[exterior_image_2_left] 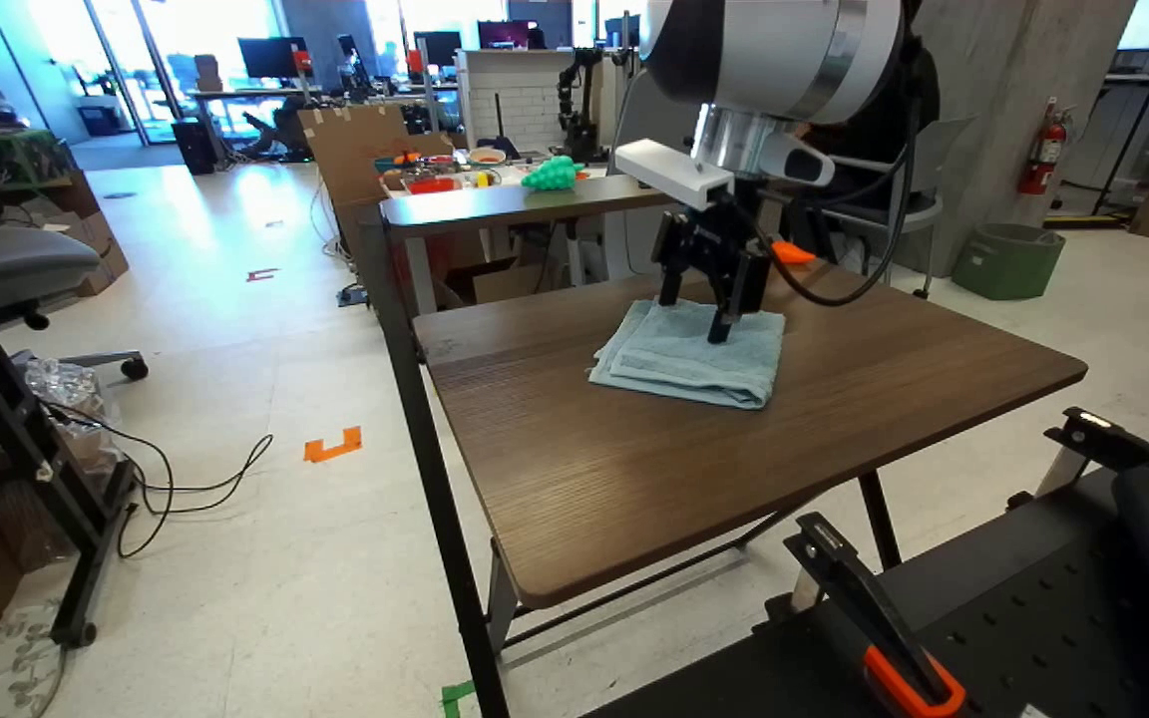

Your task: Use the blue towel to wipe the table

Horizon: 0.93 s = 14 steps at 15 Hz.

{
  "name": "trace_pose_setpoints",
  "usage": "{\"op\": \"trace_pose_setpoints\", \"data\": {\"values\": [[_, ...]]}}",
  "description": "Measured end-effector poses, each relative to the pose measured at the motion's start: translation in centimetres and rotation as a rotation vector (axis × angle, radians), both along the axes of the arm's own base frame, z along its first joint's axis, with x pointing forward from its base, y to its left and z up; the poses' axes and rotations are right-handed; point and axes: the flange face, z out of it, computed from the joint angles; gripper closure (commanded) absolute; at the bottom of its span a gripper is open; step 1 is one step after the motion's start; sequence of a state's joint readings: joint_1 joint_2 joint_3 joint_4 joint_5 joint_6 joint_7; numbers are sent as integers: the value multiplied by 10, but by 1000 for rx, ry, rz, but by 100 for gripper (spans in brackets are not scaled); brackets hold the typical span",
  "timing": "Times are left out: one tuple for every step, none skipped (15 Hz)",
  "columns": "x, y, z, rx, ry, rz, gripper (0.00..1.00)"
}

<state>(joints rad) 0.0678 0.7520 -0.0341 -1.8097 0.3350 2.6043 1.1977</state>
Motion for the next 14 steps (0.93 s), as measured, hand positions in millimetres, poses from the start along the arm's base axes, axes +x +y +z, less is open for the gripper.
{"op": "trace_pose_setpoints", "data": {"values": [[-3, -4, -7, -13, 8, -1, 0], [-6, -8, -14, -27, 19, 2, 0], [-8, -12, -17, -42, 27, 7, 0], [-9, -15, -18, -58, 30, 16, 0], [-10, -17, -18, -73, 32, 26, 0], [-10, -19, -18, -86, 33, 31, 0], [-10, -19, -18, -94, 33, 35, 0], [-10, -20, -18, -97, 34, 36, 0], [-10, -20, -18, -98, 34, 36, 0], [-10, -20, -18, -98, 34, 36, 0], [-10, -20, -17, -98, 32, 36, 0], [-9, -19, -17, -96, 34, 32, 0], [-8, -18, -17, -94, 40, 16, 0], [-6, -18, -19, -92, 46, -9, 0]]}}
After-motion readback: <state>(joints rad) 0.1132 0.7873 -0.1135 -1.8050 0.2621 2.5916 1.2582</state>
